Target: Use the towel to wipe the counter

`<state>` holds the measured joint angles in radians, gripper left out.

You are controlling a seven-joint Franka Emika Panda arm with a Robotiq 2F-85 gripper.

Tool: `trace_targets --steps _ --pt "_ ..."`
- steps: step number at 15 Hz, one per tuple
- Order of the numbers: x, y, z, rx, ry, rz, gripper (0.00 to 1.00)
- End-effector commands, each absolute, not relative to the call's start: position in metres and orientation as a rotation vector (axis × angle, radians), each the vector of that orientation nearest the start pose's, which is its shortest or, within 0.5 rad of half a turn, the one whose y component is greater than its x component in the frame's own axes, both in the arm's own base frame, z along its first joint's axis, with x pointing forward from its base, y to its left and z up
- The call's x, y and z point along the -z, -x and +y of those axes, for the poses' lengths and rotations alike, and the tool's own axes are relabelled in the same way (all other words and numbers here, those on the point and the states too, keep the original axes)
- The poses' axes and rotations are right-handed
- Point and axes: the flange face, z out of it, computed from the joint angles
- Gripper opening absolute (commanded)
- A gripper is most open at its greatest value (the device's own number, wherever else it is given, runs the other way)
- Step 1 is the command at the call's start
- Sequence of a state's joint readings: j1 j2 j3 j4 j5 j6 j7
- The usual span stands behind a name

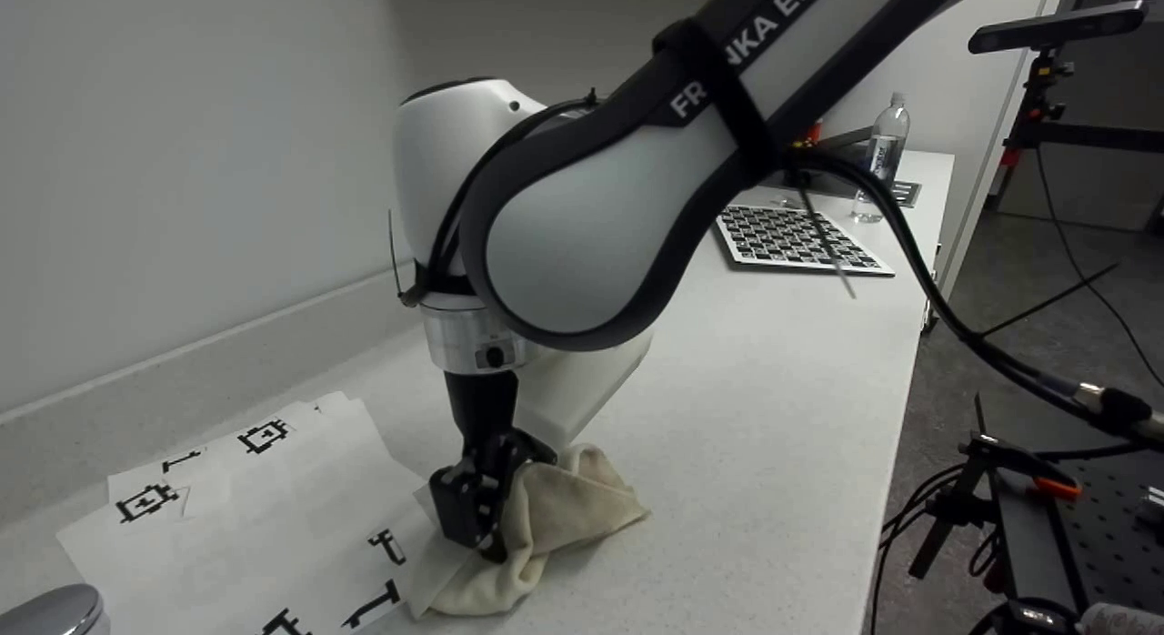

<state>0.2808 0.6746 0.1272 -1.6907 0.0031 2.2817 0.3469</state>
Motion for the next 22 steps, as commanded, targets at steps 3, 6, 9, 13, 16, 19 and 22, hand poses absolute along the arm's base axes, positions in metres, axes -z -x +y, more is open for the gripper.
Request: trace_targets --steps 3,6,9,13,16,19,22 --pt "-0.196 -0.627 0.262 -0.128 3.092 -0.05 0.31" --pt "-0.195 -0.627 0.259 -0.129 3.095 -0.017 0.1" --pt "-0.194 -0.629 0.249 -0.129 3.095 0.028 0.02" --pt "-0.192 -0.629 0.224 -0.132 3.096 0.109 0.04" --pt "-0.19 -0.627 0.198 -0.139 3.101 0.189 0.04" --pt "-0.189 -0.624 0.173 -0.141 3.101 0.286 0.04" --pt "-0.19 -0.617 0.149 -0.129 3.093 0.386 0.04"
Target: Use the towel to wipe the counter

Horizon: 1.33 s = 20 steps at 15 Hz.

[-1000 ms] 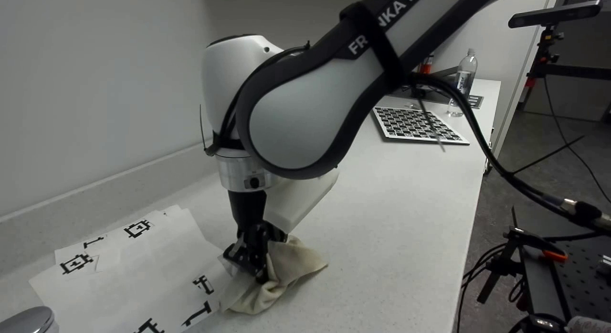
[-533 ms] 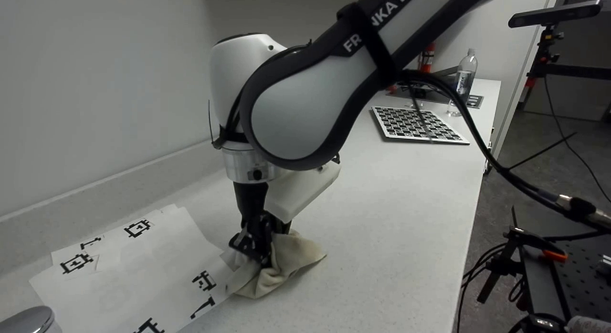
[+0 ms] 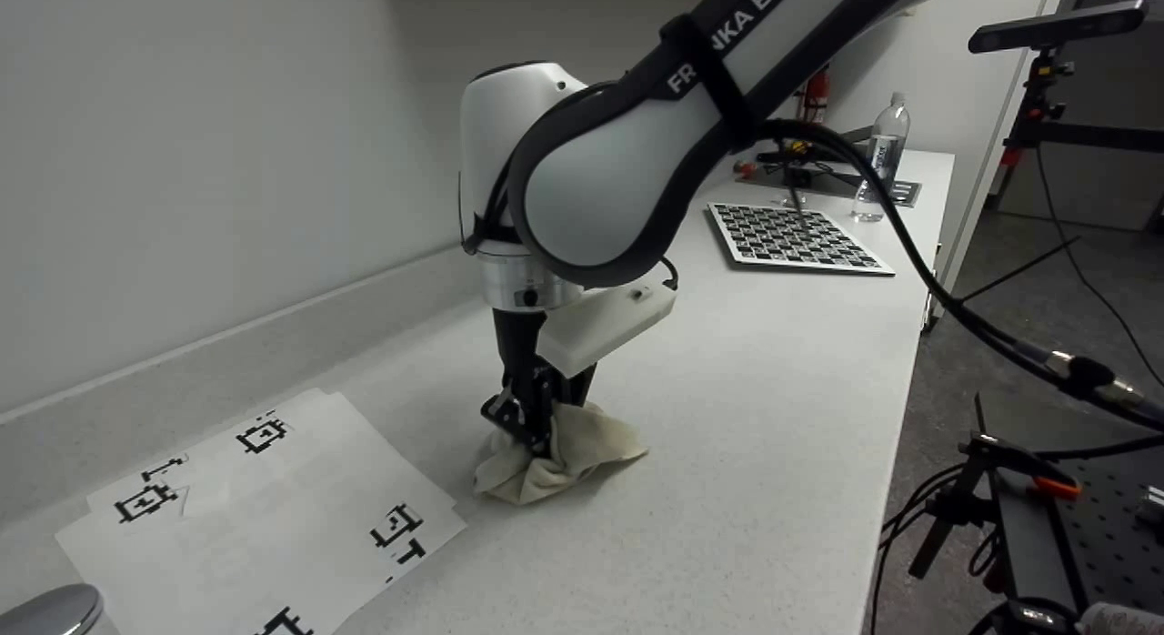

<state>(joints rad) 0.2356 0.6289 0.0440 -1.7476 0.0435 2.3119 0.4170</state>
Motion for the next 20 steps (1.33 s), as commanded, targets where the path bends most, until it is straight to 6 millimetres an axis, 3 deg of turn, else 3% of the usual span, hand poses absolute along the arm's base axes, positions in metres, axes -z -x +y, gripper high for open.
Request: trace_targets --steps 1,5,8,13,18,20 --pt "-0.19 -0.615 0.142 -0.122 3.09 0.418 0.04" --pt "-0.193 -0.61 0.128 -0.102 3.07 0.499 0.04" --pt "-0.196 -0.614 0.142 -0.103 3.065 0.443 0.04" --pt "-0.197 -0.609 0.201 -0.142 3.029 0.238 0.04" --pt "-0.193 -0.585 0.277 -0.192 3.001 -0.053 0.04" --pt "-0.191 -0.577 0.294 -0.205 2.998 -0.139 0.04"
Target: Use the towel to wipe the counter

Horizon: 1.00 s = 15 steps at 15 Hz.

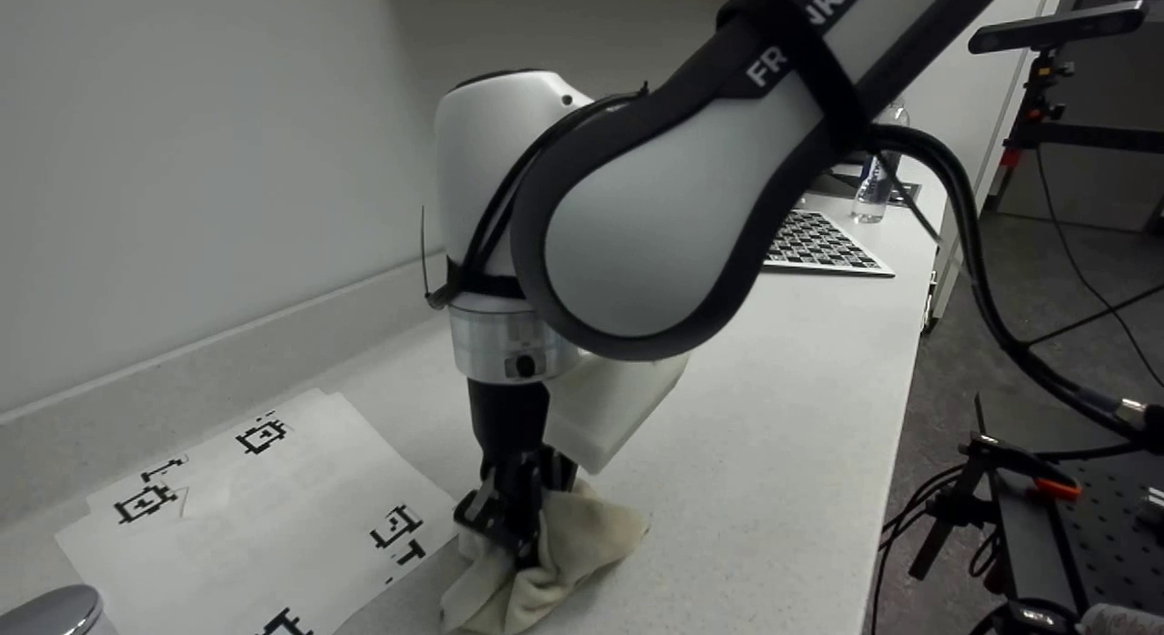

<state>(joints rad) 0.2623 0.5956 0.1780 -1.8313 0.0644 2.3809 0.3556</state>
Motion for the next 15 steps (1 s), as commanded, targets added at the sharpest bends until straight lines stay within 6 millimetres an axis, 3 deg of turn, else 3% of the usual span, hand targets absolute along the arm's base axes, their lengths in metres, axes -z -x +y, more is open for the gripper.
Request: trace_targets --steps 1,3,8,10,15 --pt "-0.191 -0.576 0.299 -0.209 2.994 -0.161 0.04" --pt "-0.19 -0.575 0.297 -0.212 2.997 -0.178 0.04" --pt "-0.19 -0.582 0.266 -0.198 3.019 -0.099 0.04" --pt "-0.192 -0.586 0.244 -0.184 3.025 -0.03 0.04" --pt "-0.197 -0.591 0.162 -0.151 3.025 0.214 0.04"
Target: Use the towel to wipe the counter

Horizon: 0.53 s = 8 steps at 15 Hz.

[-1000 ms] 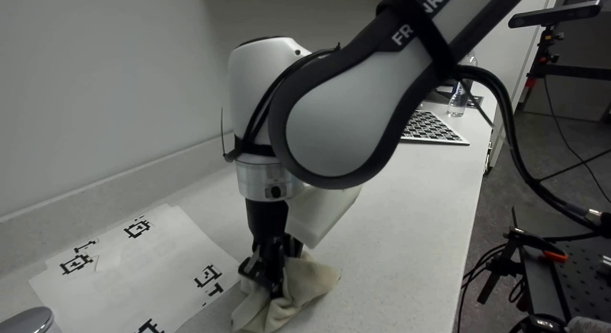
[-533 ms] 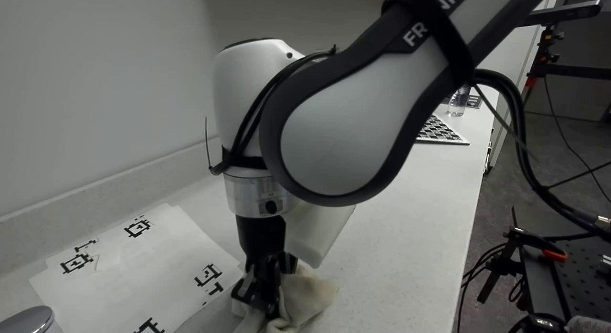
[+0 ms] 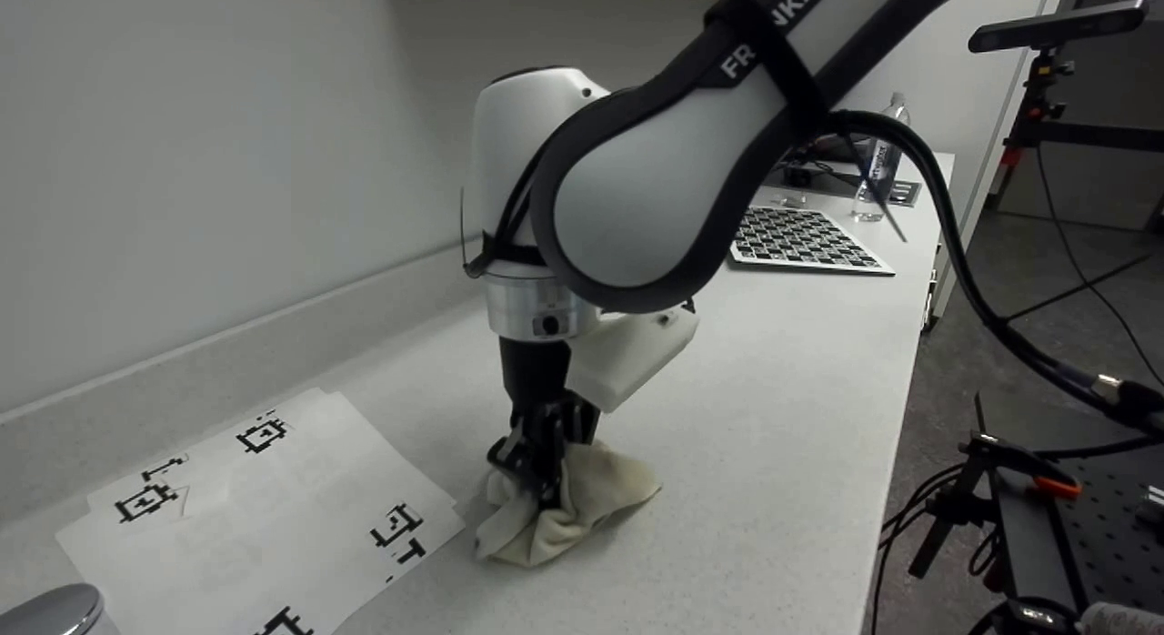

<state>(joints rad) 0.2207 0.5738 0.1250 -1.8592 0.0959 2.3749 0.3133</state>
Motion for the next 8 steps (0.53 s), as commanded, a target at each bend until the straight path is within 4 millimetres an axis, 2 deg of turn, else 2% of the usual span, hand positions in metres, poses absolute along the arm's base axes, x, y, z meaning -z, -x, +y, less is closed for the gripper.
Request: trace_targets --steps 1,4,6,8 --pt "-0.197 -0.59 0.146 -0.148 3.021 0.267 0.04" --pt "-0.198 -0.585 0.103 -0.138 3.01 0.402 0.04" --pt "-0.195 -0.581 0.081 -0.136 3.002 0.464 0.04" --pt "-0.196 -0.579 0.074 -0.134 2.992 0.495 0.04"
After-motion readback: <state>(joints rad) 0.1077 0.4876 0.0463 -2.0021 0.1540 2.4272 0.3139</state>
